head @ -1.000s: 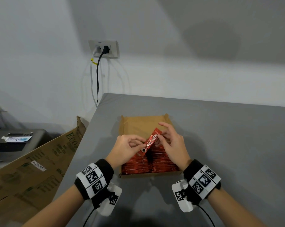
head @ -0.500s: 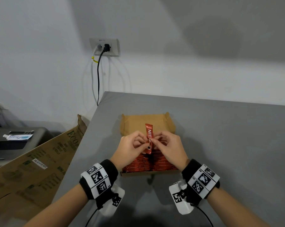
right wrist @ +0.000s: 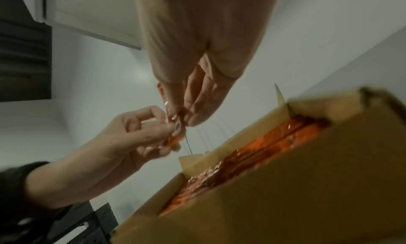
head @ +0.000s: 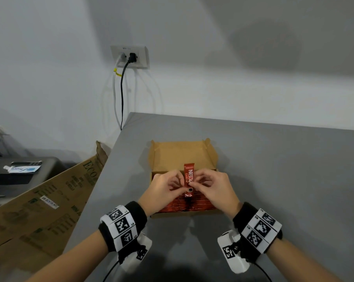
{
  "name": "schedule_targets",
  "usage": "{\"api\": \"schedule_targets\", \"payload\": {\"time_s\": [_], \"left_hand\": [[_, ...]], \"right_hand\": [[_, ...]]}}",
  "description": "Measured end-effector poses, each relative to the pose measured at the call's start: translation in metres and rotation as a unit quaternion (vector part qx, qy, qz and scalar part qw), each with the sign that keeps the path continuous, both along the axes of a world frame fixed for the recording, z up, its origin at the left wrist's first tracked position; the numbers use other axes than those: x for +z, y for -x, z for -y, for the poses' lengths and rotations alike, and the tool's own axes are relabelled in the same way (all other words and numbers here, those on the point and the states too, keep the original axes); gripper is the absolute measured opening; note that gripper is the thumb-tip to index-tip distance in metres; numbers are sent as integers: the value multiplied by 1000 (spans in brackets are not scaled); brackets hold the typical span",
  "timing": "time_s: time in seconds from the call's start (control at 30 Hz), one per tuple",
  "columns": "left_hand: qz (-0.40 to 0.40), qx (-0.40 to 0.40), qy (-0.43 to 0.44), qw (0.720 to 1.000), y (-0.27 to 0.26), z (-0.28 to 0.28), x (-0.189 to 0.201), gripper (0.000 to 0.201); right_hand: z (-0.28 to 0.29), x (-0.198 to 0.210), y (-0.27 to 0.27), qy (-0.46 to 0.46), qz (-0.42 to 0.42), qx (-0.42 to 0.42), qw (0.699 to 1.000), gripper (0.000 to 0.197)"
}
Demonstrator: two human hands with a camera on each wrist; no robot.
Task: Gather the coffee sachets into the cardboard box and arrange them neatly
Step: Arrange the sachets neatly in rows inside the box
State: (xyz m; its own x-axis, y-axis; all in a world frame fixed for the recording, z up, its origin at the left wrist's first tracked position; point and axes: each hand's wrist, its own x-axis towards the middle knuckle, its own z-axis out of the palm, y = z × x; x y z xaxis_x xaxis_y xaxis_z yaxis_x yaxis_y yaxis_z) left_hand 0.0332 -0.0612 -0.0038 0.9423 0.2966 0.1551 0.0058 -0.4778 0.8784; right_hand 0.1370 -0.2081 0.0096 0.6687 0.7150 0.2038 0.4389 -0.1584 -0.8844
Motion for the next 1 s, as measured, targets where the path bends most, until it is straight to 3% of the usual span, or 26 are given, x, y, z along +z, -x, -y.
{"api": "schedule_targets", "payload": {"time_s": [0.1, 0.17, 0.23, 0.33, 0.5, 0.63, 0.7, 0.83, 1.0], "left_hand": [[-107, -93, -104, 984, -2, -3, -6, 20], [-160, -156, -238, 945, -5, -2, -7, 17], [-170, -182, -290, 924, -10, 2, -6, 17], [-174, -186, -294, 921, -19, 7, -7, 16], [-164, -177, -289, 926, -23, 11, -9, 13], [-174, -177, -260, 933, -22, 11, -11, 12], [-178, -174, -241, 938, -21, 9, -12, 14], [-184, -174, -275, 928, -23, 7, -11, 10], [-197, -163, -258, 932, -22, 6, -12, 9]], "right_hand": [[16, 9, -21, 81, 35, 37, 995, 6], [26, 15, -35, 146, 37, 73, 986, 6], [34, 18, -40, 208, 24, 104, 972, 7], [37, 18, -35, 261, 19, 121, 958, 10], [31, 12, -24, 260, 45, 142, 954, 10], [26, 9, -25, 169, 75, 102, 978, 9], [24, 9, -25, 167, 76, 105, 977, 9], [22, 3, -22, 278, 94, 184, 938, 13], [12, 0, -21, 376, 130, 206, 894, 12]]}}
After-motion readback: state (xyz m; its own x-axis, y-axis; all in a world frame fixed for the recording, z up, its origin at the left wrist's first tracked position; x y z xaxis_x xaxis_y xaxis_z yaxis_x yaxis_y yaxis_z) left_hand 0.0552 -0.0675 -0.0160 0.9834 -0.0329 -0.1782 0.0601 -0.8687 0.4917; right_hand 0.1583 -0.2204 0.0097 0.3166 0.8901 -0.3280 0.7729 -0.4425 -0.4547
